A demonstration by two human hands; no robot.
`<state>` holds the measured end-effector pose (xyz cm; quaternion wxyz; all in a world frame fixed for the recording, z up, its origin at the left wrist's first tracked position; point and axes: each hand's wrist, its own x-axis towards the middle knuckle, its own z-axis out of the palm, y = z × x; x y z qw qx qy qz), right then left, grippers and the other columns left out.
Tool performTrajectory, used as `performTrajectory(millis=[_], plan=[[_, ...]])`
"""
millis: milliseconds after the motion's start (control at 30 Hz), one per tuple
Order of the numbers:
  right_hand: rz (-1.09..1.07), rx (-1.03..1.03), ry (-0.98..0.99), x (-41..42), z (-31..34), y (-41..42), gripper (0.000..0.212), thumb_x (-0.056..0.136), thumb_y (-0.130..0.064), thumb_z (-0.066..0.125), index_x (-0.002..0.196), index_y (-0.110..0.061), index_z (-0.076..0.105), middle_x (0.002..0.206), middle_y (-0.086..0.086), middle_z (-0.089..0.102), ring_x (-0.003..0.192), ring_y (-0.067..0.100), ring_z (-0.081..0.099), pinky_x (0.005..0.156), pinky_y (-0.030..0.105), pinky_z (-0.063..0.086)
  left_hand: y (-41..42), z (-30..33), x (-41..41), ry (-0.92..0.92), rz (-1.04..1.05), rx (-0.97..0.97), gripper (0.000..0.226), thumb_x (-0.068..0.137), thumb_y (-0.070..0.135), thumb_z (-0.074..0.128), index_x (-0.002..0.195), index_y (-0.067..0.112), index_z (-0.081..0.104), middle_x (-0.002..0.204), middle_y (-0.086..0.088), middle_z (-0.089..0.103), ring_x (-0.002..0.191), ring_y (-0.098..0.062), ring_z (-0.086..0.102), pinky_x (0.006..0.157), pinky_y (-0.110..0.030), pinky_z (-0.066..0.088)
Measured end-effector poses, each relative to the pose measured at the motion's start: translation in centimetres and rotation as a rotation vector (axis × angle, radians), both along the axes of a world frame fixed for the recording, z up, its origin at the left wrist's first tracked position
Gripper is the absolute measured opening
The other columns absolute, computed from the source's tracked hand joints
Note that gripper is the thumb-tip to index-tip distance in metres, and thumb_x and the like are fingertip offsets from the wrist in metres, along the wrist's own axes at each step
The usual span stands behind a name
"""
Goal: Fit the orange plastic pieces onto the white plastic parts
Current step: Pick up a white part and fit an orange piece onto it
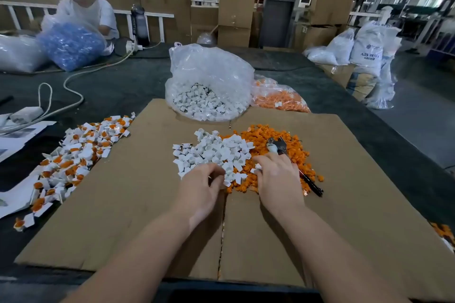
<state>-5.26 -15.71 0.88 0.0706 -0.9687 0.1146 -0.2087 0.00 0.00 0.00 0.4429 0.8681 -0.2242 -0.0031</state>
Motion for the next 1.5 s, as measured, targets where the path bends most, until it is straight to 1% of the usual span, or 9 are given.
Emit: performTrajectory(millis=[100,233,400,633,800,1000,1133,1333,1500], plan=[[-0.049,-0.119,0.066,1.1,0.2,-0.3,0.036,0.087,-0.005,0.054,0.117,-0.025,0.056,0.119,-0.006,0.054,0.108,0.019,0.038,0.082,0.034,0.018,-1.1,-0.5,0.3,0.014,0.07,-0.056,0.013,0.093,0.017,0.054,0.101,0.017,0.064,0.093,0.008,0.052,0.09,-0.013,0.056,0.081,-0.024,0.044],[-0.082,-0.162,0.189,2.1,0.6,-0.5,0.027,0.077,0.003,0.058,0.087,-0.022,0.056,0.091,-0.006,0.054,0.098,0.02,0.041,0.068,0.034,0.007,-2.0,-1.5,0.2,-0.059,0.124,-0.1,0.014,0.092,0.016,0.054,0.102,0.015,0.065,0.09,0.012,0.048,0.087,-0.005,0.048,0.072,-0.009,0.033],[-0.044,-0.109,0.134,2.3,1.0,-0.7,0.022,0.082,-0.001,0.058,0.092,-0.02,0.06,0.094,-0.005,0.06,0.097,0.018,0.043,0.076,0.034,0.015,-2.1,-2.2,-0.1,-0.103,0.13,-0.19,0.011,0.089,0.013,0.06,0.097,0.015,0.066,0.085,0.017,0.048,0.082,-0.004,0.051,0.07,-0.001,0.037],[0.174,0.373,0.18,2.3,1.9,1.3,0.014,0.088,-0.025,0.06,0.1,-0.021,0.066,0.102,-0.006,0.066,0.103,0.014,0.055,0.099,0.039,0.03,-1.8,-2.5,0.0,-0.222,0.055,-0.261,0.023,0.076,0.005,0.073,0.095,0.018,0.07,0.085,0.021,0.055,0.087,-0.009,0.056,0.075,-0.013,0.043],[0.232,0.529,0.178,2.0,2.0,1.6,0.013,0.088,-0.017,0.061,0.094,-0.013,0.072,0.094,0.0,0.069,0.091,0.014,0.06,0.085,0.037,0.048,-1.7,-2.4,0.1,-0.164,0.065,-0.269,0.015,0.077,0.008,0.072,0.078,0.022,0.067,0.078,0.015,0.055,0.08,-0.016,0.056,0.071,-0.026,0.046],[0.132,0.233,-0.001,1.0,1.6,1.9,0.019,0.091,-0.025,0.057,0.107,-0.018,0.065,0.104,-0.002,0.064,0.102,0.015,0.054,0.084,0.026,0.043,-1.7,-2.4,0.1,-0.04,0.141,-0.346,0.024,0.087,0.012,0.061,0.073,0.027,0.051,0.078,-0.001,0.058,0.077,-0.021,0.057,0.071,-0.032,0.047],[0.162,0.013,0.032,-0.5,0.3,2.4,0.019,0.088,-0.036,0.057,0.096,-0.018,0.057,0.094,-0.003,0.061,0.091,0.016,0.053,0.074,0.026,0.04,-1.6,-2.3,-0.1,-0.042,0.117,-0.337,0.029,0.089,0.012,0.058,0.07,0.03,0.046,0.065,0.01,0.053,0.063,-0.003,0.051,0.06,-0.011,0.038],[0.158,-0.016,0.08,0.0,-1.5,2.3,0.015,0.092,-0.006,0.047,0.104,-0.013,0.052,0.102,0.002,0.056,0.096,0.02,0.048,0.07,0.024,0.03,-1.4,-2.4,0.0,0.005,0.101,-0.32,0.025,0.091,0.013,0.055,0.074,0.029,0.047,0.066,0.008,0.057,0.063,0.003,0.053,0.059,-0.006,0.038],[0.123,0.078,-0.073,0.3,-2.3,2.8,0.032,0.076,0.011,0.064,0.104,-0.003,0.062,0.092,0.012,0.06,0.084,0.027,0.057,0.071,0.035,0.049,-1.3,-2.1,-0.1,0.022,0.083,-0.334,0.027,0.091,0.012,0.057,0.084,0.036,0.048,0.073,0.01,0.056,0.068,0.01,0.052,0.063,-0.002,0.038]])
